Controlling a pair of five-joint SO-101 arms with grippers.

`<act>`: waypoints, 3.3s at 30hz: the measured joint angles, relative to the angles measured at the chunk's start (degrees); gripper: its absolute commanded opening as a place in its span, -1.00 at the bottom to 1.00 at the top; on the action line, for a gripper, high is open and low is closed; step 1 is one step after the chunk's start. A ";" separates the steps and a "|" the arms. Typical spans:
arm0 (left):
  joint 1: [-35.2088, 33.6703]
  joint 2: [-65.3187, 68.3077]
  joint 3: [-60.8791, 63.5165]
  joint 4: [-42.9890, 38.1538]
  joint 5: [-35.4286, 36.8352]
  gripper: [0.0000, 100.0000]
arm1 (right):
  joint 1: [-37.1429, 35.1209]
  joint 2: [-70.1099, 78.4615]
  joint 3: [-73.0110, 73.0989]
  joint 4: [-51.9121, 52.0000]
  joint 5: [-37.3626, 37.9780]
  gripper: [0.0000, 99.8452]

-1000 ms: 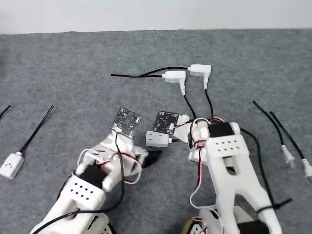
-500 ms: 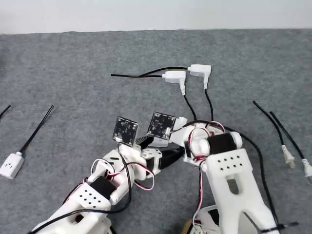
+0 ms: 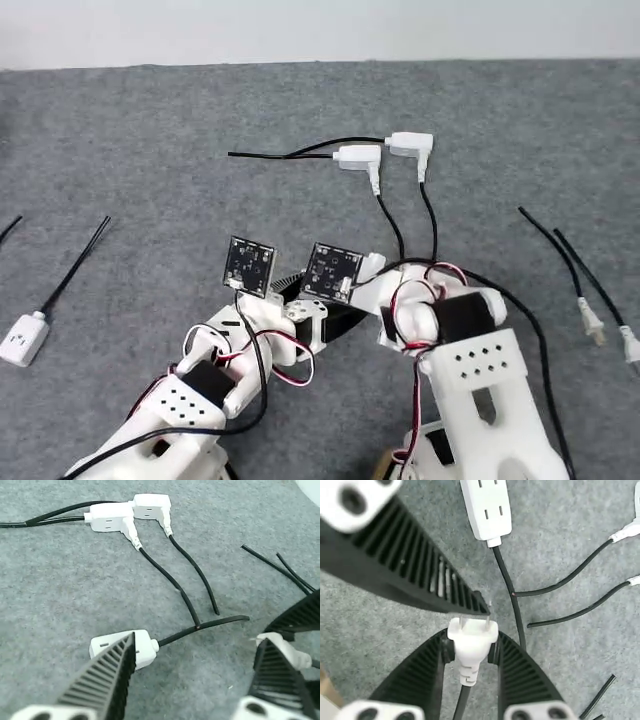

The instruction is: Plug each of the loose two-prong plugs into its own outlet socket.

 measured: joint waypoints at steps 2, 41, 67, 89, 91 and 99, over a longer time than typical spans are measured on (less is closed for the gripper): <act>-0.09 0.00 0.00 0.00 0.00 -0.30 | -0.79 -1.05 0.00 0.97 -0.09 -0.98; -0.26 -0.44 0.00 -0.09 0.18 -0.30 | -4.22 -12.04 -0.35 3.08 -8.62 -0.98; -0.35 -0.97 0.44 -0.09 0.18 -0.30 | -4.66 -12.22 -1.41 2.64 -13.63 -0.98; -0.44 -0.97 0.26 -0.97 0.18 -0.30 | -4.75 -12.22 -1.41 0.88 -16.44 -0.98; -0.44 -0.97 0.26 -0.97 0.18 -0.30 | -4.75 -12.22 -1.85 0.88 -16.62 -0.98; -0.44 -1.14 -0.26 -1.41 0.26 -0.30 | -5.19 -12.22 -4.84 0.97 -17.58 -0.98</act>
